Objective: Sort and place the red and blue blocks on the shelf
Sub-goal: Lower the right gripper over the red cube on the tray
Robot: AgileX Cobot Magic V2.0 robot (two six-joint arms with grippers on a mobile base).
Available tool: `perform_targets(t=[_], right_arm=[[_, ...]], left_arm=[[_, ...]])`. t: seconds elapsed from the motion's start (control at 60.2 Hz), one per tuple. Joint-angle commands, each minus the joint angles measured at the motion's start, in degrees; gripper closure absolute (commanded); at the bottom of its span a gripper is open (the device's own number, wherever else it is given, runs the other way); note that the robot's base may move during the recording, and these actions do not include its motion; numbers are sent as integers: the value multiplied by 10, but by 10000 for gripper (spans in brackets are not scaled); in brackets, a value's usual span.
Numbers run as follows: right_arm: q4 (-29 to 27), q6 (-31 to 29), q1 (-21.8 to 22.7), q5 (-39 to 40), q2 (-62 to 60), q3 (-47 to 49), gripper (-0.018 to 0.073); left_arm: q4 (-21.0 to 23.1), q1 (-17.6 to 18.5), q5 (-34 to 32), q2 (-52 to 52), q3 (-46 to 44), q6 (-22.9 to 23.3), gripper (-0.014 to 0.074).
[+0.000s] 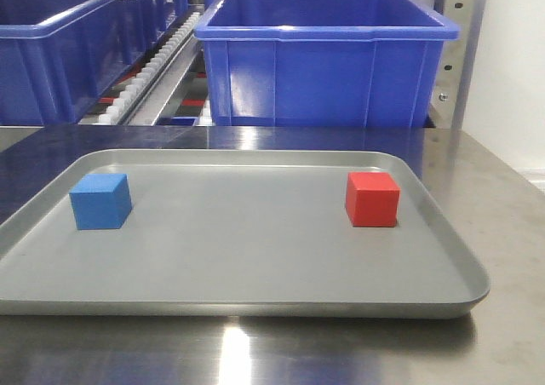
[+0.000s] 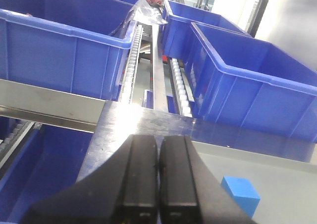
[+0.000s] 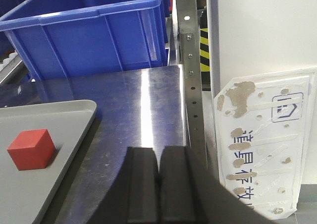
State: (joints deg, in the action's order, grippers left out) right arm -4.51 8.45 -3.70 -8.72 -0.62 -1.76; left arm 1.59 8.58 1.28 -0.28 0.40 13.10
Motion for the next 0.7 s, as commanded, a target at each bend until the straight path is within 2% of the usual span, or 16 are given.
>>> perform_targets(t=[0.0,0.681], right_arm=[[2,-5,3,53,-10,0,491],[2,-5,3,53,-10,0,491]], left_arm=[[5,0,-51,-12,19,4,460],[5,0,-51,-12,19,4,460]])
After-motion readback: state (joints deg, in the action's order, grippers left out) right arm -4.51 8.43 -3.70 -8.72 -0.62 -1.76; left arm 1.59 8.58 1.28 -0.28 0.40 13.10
